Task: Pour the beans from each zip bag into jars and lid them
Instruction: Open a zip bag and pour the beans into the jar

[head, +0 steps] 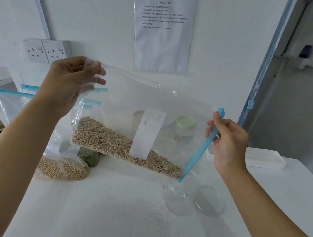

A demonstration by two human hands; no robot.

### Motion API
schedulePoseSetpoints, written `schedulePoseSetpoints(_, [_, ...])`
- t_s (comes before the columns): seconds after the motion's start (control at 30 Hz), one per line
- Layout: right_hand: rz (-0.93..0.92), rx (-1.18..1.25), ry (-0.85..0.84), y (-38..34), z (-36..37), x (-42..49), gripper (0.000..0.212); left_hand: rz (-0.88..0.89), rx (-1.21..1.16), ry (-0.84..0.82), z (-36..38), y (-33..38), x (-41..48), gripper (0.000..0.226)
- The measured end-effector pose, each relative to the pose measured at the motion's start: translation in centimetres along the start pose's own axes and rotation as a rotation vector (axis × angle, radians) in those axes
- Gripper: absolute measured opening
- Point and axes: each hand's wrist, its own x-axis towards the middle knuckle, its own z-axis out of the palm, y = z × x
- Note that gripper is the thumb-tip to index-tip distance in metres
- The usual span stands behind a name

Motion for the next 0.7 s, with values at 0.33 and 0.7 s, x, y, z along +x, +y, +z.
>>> schedulePoseSetpoints(0.33, [-0.008,-0.006,0.026,-0.36,-0.29,-0.02,0.029,0.016,-0.003,-0.02,0.38,0.09,0.3,0.018])
schedulePoseSetpoints(0.7, [-0.003,-0.007,0.021,-0.33,-0.46,-0.22,0.023,0.027,0.005,-0.026,-0.07,-0.31,0.35,0.026])
